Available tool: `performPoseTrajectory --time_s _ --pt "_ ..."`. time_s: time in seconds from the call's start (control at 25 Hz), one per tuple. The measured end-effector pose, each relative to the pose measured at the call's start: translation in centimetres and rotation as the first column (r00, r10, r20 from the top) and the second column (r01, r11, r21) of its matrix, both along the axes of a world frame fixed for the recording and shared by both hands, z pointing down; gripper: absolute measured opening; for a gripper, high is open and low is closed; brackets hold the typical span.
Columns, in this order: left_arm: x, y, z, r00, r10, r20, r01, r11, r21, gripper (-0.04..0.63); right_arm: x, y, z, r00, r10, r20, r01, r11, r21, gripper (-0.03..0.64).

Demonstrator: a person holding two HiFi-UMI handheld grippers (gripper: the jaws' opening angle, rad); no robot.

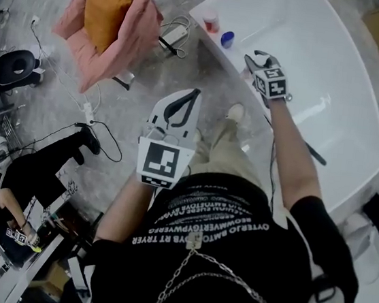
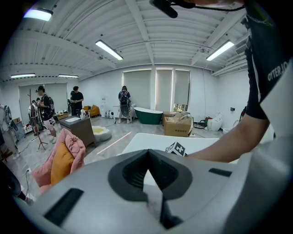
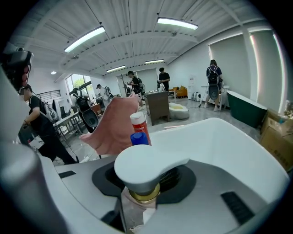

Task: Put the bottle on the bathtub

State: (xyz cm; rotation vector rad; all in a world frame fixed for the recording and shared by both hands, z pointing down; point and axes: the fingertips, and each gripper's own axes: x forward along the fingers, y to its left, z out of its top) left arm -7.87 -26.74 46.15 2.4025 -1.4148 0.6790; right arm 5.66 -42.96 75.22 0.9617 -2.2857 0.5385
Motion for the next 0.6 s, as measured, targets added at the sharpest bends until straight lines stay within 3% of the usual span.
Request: performPoseTrajectory --time_s 0.24,0.48,0.6 --pt "0.2 -0.1 1.2 1.000 0.001 0.013 -0.001 1.000 -0.022 -0.003 -0.1 -0.4 0.2 1.000 -0.008 0.014 0.007 1.000 0.011 0.143" --pt "0.4 0.5 0.9 1.000 0.016 0.018 -0.016 1.000 -0.020 -0.003 -0.3 1.2 0.2 0.999 -0.043 0.032 0.040 0.996 0.082 0.143" --pt "0.4 0.6 1.0 1.000 0.021 0.021 -0.021 1.000 -0.020 -0.003 -0.2 1.9 1.0 0.998 -0.051 0.028 0.050 0.997 0.059 0.169"
